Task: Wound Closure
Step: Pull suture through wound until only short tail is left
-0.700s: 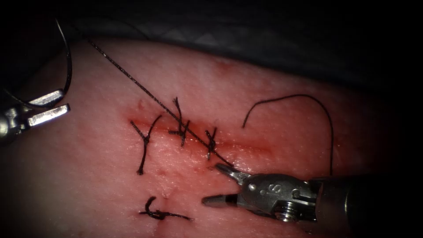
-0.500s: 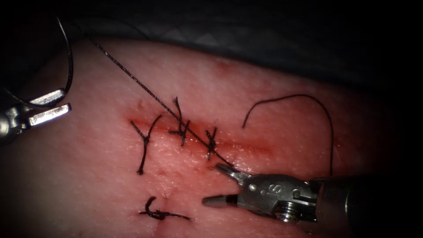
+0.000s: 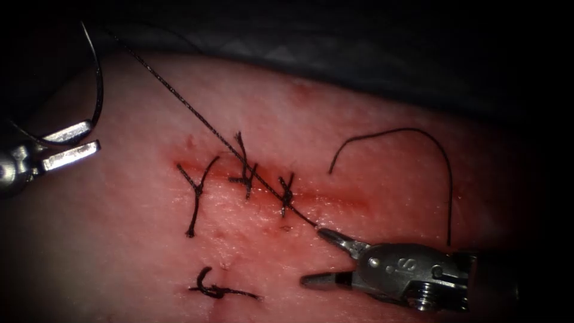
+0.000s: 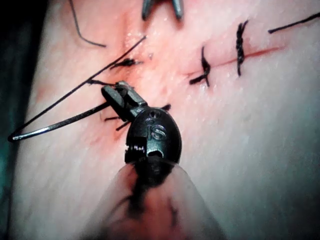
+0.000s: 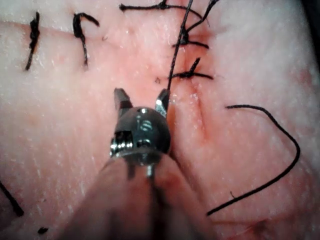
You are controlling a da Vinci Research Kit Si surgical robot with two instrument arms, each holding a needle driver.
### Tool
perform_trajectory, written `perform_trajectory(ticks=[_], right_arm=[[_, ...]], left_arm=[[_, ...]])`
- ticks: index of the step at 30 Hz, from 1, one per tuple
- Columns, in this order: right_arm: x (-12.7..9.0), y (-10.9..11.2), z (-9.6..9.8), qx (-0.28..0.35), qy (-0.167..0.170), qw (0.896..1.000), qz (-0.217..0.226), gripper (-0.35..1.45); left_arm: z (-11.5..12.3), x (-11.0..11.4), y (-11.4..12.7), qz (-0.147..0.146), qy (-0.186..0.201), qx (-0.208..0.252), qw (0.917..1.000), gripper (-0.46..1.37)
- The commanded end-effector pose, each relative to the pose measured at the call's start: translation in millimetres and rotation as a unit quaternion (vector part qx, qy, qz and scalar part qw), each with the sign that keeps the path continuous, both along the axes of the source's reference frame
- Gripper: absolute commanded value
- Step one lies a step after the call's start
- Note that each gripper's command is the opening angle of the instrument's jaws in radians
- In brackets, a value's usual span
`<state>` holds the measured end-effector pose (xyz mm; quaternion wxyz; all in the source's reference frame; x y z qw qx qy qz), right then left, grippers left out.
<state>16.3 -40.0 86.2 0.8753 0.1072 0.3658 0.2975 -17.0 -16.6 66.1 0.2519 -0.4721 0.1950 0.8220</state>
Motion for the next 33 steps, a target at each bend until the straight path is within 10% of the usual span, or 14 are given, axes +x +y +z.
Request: perform_trajectory(ticks=[1,16,20,33], right_arm=[[0.1,0.2,0.3,0.001,-0.001,1.000,0.002,0.68],[1.7,1.5,4.6,0.006,-0.002,1.000,-0.006,0.56],[1.9,1.3,4.8,0.020,0.001,0.999,-0.026,-0.35],[2.0,1.4,1.3,0.022,0.006,0.997,-0.074,-0.35]], left_arm=[[-0.2,0.0,0.0,0.003,-0.002,-0.002,1.0000,-0.35],[-2.6,-1.6,-0.1,0.015,-0.019,-0.024,0.9994,-0.35],[-2.7,-1.9,-0.2,0.020,-0.020,-0.026,0.9993,-0.35],[-2.3,-2.6,-0.3,0.032,-0.027,-0.028,0.9987,-0.35]])
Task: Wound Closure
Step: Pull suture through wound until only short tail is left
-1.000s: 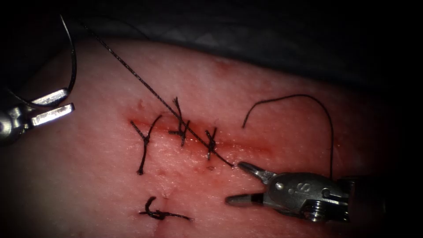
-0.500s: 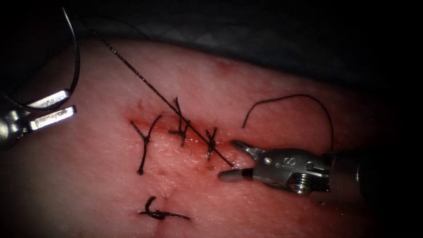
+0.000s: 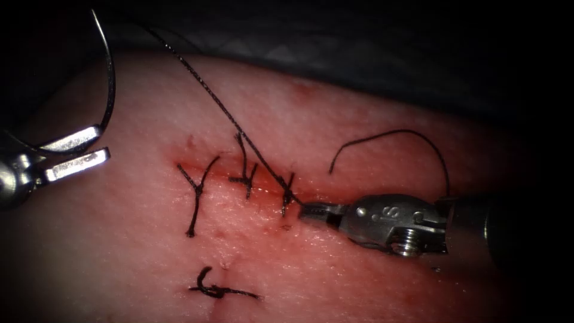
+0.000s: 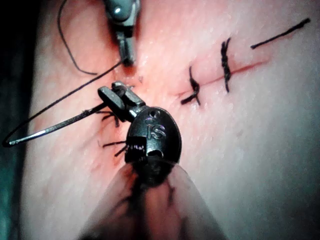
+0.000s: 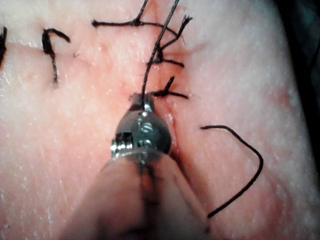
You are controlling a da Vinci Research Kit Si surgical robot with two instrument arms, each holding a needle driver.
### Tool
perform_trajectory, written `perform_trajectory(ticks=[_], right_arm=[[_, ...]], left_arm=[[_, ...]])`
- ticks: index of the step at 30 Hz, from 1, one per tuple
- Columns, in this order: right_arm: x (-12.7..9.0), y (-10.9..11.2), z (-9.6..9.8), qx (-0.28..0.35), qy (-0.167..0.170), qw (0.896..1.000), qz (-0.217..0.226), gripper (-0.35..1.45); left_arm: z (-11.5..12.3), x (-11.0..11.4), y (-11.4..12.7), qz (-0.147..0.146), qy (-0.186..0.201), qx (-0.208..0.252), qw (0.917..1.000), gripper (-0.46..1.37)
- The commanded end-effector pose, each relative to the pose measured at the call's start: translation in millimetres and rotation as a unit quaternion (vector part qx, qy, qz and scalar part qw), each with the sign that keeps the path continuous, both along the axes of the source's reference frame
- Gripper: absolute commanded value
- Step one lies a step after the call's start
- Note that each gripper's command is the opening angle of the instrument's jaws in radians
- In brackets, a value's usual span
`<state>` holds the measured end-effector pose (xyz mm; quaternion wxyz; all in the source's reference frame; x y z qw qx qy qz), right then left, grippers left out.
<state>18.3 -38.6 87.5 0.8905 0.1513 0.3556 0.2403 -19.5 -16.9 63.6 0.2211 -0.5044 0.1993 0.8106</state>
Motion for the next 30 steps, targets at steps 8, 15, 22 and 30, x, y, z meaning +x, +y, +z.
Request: perform_trajectory(ticks=[8,15,22,30], right_arm=[[1.7,-4.8,-3.7,0.087,0.021,0.996,-0.031,-0.35],[3.5,-8.3,-7.7,0.155,0.042,0.985,-0.061,-0.35],[7.1,-11.9,-11.1,0.265,0.102,0.951,-0.122,-0.35],[10.1,-13.0,-12.3,0.265,0.143,0.945,-0.128,-0.35]], left_arm=[[2.1,-1.7,0.0,0.034,-0.016,-0.009,0.9993,-0.35],[2.7,-1.5,0.2,0.034,-0.019,-0.009,0.9992,-0.35],[3.2,-1.4,0.3,0.034,-0.021,-0.007,0.9992,-0.35],[3.2,-1.4,0.3,0.034,-0.022,-0.007,0.9992,-0.35]])
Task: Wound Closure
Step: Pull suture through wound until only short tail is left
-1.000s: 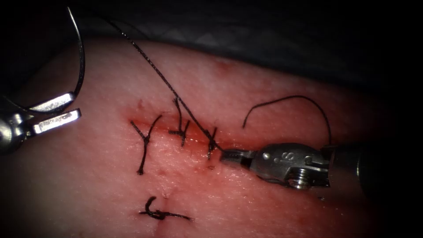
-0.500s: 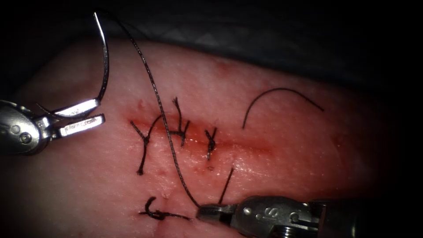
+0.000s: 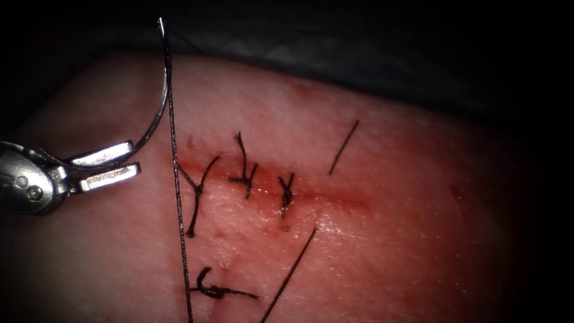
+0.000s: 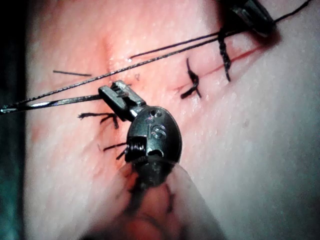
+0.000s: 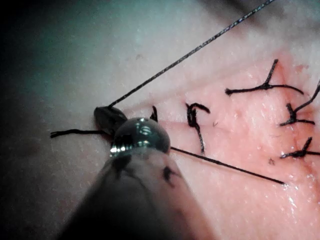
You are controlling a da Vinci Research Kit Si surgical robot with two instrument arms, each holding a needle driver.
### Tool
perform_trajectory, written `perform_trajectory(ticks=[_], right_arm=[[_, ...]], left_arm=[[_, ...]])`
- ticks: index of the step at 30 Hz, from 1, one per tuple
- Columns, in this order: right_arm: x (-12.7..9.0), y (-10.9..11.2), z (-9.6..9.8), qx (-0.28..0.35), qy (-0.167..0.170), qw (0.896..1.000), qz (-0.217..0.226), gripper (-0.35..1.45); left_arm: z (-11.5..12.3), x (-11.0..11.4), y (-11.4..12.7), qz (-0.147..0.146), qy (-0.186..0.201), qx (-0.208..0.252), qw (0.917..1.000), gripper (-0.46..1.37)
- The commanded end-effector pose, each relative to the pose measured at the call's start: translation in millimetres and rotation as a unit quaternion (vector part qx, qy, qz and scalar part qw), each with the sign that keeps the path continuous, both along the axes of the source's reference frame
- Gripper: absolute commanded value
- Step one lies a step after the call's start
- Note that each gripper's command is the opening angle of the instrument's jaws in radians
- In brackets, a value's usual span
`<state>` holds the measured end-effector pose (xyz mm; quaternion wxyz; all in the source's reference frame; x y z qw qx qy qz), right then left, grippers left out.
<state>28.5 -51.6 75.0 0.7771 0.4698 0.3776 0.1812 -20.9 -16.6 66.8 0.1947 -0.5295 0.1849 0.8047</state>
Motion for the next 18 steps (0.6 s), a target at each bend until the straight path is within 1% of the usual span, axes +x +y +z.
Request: perform_trajectory(ticks=[1,4,7,10,12,15,17,18], right_arm=[[-0.3,0.1,0.4,-0.016,-0.010,1.000,0.013,-0.35],[-1.1,0.2,1.5,-0.024,-0.023,0.999,0.016,-0.35],[-1.7,0.3,1.9,-0.027,-0.026,0.999,0.016,-0.35],[-1.4,0.3,1.6,-0.023,-0.020,0.999,0.019,-0.35],[-0.9,0.4,1.2,-0.015,-0.004,1.000,0.026,-0.35],[-0.6,0.2,0.9,-0.009,0.007,0.999,0.030,-0.35],[-0.6,0.2,0.9,-0.010,0.012,0.999,0.031,0.03],[-0.7,0.2,0.9,-0.011,0.015,0.999,0.031,0.29]], left_arm=[[0.0,0.0,0.0,0.002,0.000,0.001,1.0000,-0.35],[0.0,0.0,-0.1,0.003,-0.001,0.001,1.0000,-0.35],[-0.1,-0.1,-0.1,0.003,-0.001,0.001,1.0000,-0.35],[-0.1,-0.2,-0.1,0.004,-0.002,0.001,1.0000,-0.35],[-0.1,-0.2,-0.2,0.005,-0.002,0.001,1.0000,-0.35],[-0.1,-0.2,-0.1,0.005,-0.002,0.001,1.0000,-0.35],[-0.1,-0.1,-0.1,0.005,-0.002,0.001,1.0000,-0.35],[-0.1,0.0,-0.1,0.007,-0.003,0.001,1.0000,-0.35]])
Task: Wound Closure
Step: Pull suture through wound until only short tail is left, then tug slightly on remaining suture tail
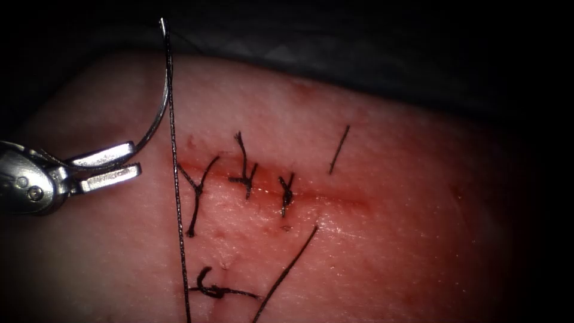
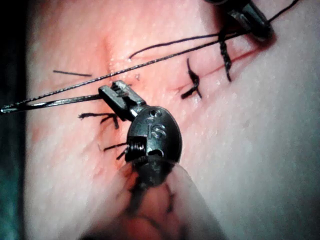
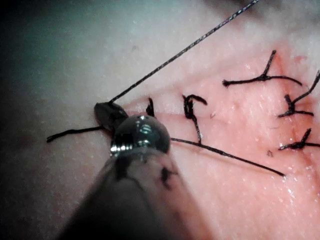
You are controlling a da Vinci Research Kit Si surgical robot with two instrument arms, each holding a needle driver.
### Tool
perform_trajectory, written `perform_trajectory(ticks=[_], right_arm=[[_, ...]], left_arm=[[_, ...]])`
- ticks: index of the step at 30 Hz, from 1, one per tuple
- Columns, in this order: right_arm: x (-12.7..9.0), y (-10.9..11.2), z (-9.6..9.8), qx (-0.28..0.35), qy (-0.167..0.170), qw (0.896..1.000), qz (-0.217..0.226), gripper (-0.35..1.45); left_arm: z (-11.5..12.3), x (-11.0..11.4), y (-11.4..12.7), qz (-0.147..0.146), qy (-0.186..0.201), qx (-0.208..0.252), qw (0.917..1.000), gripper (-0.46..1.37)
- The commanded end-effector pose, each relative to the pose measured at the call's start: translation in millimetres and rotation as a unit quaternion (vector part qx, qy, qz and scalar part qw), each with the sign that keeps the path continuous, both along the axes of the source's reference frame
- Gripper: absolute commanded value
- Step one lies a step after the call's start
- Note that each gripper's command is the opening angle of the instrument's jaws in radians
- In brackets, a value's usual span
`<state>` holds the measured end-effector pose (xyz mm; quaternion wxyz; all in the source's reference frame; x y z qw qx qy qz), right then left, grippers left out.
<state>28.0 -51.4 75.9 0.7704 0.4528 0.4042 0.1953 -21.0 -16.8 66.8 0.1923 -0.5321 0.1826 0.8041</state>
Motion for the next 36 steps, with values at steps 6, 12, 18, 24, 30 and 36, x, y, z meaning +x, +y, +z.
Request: perform_trajectory(ticks=[6,12,18,24,30,36], right_arm=[[-2.9,0.9,-0.1,-0.023,0.015,1.000,0.006,0.96],[-6.7,3.7,-1.0,-0.028,0.015,0.999,0.031,1.03],[-10.7,7.8,-0.8,-0.025,0.005,0.996,0.085,0.98],[-14.7,10.9,-0.3,-0.045,0.008,0.993,0.107,1.05],[-18.5,13.3,-0.8,-0.052,0.004,0.991,0.125,1.06],[-20.8,16.3,1.6,-0.026,-0.074,0.961,0.264,0.95]], left_arm=[[-0.3,1.6,0.8,-0.002,0.009,-0.003,1.0000,-0.35],[-0.3,4.6,1.9,-0.018,0.021,-0.003,0.9996,-0.35],[-0.1,6.1,2.1,-0.023,0.025,-0.003,0.9994,-0.35],[-0.2,6.3,2.1,-0.023,0.027,-0.005,0.9994,-0.35],[-0.4,7.6,2.4,-0.029,0.033,-0.005,0.9990,-0.35],[0.1,6.7,2.0,-0.025,0.030,-0.008,0.9992,-0.35]])
